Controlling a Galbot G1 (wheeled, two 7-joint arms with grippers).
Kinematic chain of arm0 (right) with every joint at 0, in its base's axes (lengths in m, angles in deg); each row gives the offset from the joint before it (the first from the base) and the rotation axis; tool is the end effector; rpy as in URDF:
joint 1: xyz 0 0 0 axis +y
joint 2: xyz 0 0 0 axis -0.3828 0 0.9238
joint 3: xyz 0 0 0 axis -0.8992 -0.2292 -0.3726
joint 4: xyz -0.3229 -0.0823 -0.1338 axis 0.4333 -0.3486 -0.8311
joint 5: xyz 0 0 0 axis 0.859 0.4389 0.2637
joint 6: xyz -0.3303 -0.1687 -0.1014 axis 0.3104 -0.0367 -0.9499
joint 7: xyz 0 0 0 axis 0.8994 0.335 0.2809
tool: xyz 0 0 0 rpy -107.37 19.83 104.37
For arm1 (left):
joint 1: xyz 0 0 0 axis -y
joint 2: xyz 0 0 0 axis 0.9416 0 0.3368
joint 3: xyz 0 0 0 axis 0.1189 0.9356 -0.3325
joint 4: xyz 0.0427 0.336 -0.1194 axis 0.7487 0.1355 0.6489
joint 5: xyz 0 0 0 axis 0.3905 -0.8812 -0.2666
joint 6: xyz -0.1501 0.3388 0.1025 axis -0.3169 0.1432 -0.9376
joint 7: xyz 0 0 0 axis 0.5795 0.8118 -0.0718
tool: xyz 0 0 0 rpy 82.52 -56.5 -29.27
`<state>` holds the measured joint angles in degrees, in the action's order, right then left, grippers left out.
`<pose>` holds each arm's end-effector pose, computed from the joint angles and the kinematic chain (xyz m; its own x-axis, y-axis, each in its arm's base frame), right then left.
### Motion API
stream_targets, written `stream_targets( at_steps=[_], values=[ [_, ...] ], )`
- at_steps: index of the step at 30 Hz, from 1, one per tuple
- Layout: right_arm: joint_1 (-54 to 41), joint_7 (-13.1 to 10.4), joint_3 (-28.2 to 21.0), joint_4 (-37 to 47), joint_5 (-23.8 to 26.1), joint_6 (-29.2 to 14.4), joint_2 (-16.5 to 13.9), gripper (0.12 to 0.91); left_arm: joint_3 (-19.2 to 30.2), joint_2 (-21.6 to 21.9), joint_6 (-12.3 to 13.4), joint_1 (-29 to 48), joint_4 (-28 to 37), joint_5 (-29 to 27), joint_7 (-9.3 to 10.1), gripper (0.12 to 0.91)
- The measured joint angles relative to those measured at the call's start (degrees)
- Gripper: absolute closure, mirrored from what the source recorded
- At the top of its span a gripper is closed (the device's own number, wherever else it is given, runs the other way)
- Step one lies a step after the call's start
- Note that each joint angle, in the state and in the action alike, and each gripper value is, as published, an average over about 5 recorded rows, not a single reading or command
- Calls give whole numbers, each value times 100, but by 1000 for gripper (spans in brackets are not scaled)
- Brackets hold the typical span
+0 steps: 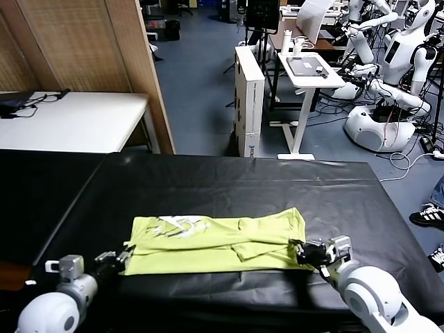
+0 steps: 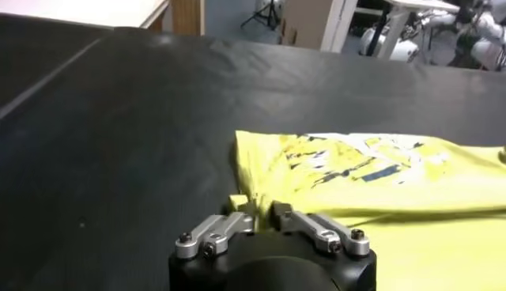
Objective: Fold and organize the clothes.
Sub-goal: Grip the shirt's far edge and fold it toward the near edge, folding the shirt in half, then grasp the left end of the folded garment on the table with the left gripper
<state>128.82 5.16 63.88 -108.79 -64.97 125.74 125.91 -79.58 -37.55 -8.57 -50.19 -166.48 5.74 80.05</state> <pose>0.2721 -0.0776 -0.2194 -0.7491 -0.2929 0.5941 -0.3276 0.9434 0.0520 0.2271 0.1472 -0.2554 -0.8071 0.0988 0.5820 0.0631 0.9947 -0.0814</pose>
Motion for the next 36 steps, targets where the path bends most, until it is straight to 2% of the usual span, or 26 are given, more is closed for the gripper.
stream_targets(
  at_steps=[2,4,7,13,25,36],
  values=[
    [-38,17,74,-12,0,0,22,232,-76,30,-4,20,38,11,0,204],
    [-102,12,121,16,6,0,65,158,-141,43,-10,80,92,38,18,144],
    [-251,-14,131,129,66,0,152,125,-162,21,-25,239,158,96,74,126],
    [-666,6,9,531,289,-170,417,119,46,-108,-16,747,327,51,128,123],
    [-1394,55,-264,1374,547,-451,918,118,640,-355,46,1618,879,4,106,123],
    [-1550,93,-332,1765,605,-461,1045,118,880,-420,116,1978,1304,-98,88,123]
  ],
)
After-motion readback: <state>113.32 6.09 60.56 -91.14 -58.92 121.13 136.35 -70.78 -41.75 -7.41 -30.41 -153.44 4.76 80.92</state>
